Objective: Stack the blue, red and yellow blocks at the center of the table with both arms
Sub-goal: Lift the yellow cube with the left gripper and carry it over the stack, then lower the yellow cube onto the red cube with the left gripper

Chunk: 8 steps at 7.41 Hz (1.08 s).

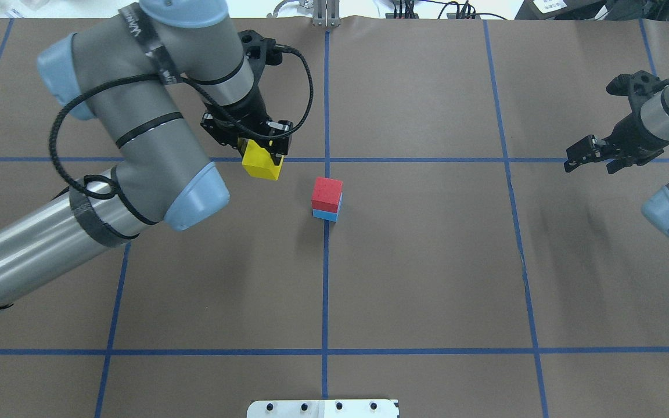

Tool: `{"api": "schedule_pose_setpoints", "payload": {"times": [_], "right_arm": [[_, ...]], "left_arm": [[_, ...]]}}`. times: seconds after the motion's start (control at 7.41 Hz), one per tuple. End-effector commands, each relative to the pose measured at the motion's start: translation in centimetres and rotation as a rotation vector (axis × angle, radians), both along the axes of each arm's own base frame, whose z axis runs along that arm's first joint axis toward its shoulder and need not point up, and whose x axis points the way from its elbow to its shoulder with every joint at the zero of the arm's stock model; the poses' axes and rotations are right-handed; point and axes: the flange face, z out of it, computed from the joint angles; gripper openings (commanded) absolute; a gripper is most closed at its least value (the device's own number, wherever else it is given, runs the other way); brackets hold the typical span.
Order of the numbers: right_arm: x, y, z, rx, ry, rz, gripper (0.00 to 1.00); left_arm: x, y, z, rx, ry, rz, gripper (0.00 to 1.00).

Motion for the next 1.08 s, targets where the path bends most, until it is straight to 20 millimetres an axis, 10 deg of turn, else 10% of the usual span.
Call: {"api": "schedule_pose_setpoints", "payload": {"times": [0.0,0.94], "right_arm": [[0.0,0.1,0.3,-0.004,0.003,0.001,1.0],[0.1,0.2,0.4,-0.007,0.004,0.002,1.0]], "left_arm": [[4.0,-0.4,-2.6,0.007,-0.035,0.014,0.0],[7.8,1.9,-2.2,-0.047,-0.059,0.031,0.0]]}}
